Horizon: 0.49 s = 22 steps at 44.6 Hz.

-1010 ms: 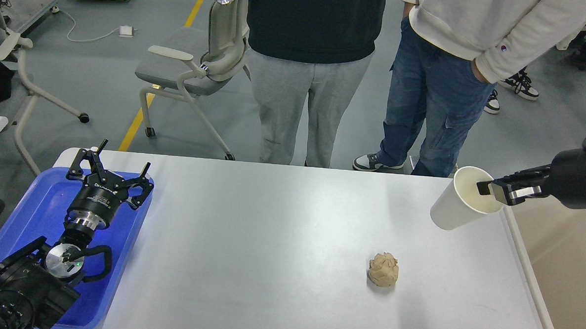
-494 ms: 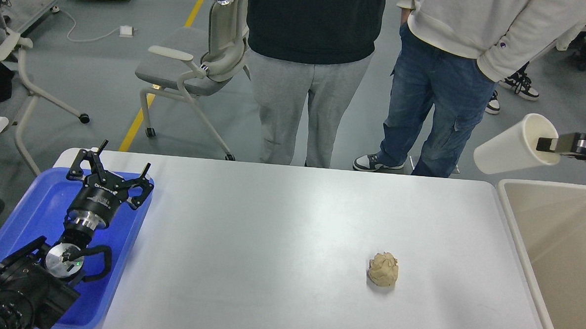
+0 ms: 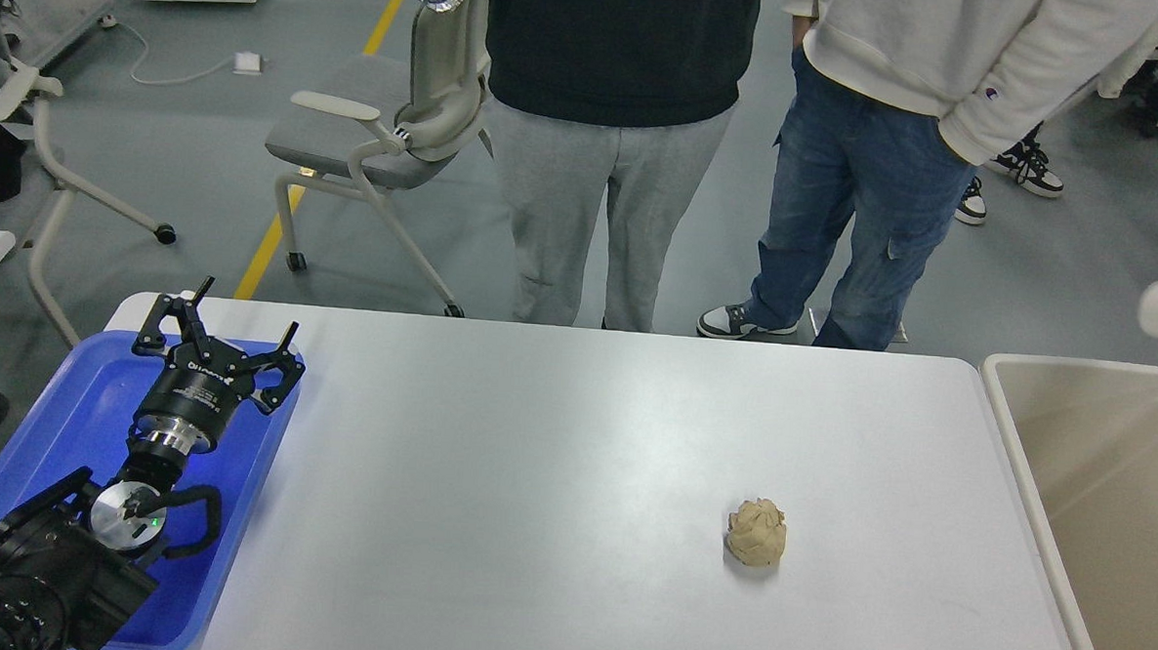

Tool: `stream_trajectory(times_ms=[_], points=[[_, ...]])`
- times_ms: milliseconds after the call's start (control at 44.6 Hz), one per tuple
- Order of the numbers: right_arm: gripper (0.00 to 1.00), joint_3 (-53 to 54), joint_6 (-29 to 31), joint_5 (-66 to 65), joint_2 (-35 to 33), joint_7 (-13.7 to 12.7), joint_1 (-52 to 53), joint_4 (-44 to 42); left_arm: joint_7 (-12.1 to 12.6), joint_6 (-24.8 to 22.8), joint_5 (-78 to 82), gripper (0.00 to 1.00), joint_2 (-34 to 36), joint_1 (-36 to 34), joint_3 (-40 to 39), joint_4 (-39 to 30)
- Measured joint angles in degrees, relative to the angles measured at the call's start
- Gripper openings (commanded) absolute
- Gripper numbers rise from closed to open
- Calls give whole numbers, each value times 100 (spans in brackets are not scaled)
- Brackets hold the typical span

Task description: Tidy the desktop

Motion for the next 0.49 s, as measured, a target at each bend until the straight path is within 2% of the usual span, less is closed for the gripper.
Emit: stream_trajectory(times_ms=[292, 494], points=[[0, 53, -151, 1355, 1852, -31, -584, -2685, 0, 0, 0, 100, 1, -1, 0, 0], [0, 71, -386, 1659, 2842, -48, -716, -3826, 0, 0, 0, 100, 0, -1, 0, 0]])
